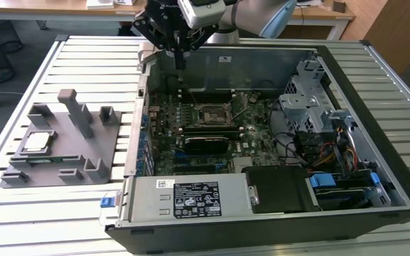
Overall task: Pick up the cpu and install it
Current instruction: 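Reach for the cpu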
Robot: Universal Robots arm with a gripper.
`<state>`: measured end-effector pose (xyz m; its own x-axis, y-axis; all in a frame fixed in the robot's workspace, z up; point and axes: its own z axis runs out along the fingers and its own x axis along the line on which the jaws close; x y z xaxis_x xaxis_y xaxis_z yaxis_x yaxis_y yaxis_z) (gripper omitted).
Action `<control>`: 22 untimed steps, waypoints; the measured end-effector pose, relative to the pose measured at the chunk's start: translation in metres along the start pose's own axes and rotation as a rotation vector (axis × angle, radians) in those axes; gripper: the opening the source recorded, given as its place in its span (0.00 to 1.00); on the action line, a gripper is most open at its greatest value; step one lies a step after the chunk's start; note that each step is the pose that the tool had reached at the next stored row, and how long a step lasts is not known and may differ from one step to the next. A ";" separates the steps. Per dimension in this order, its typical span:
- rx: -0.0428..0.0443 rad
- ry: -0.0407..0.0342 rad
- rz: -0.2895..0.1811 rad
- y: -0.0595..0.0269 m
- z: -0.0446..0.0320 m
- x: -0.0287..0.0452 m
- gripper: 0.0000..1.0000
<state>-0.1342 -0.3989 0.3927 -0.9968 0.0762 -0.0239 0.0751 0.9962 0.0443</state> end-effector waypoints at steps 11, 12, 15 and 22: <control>0.0000 0.0000 0.000 -0.0002 0.0000 0.0024 0.11; 0.0000 0.0001 0.000 -0.0005 0.0003 0.0061 0.11; 0.0002 0.0004 0.000 -0.0008 0.0007 0.0095 0.11; -0.0001 0.0007 0.000 -0.0009 0.0011 0.0105 0.11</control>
<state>-0.1447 -0.3989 0.3912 -0.9968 0.0763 -0.0232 0.0753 0.9962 0.0444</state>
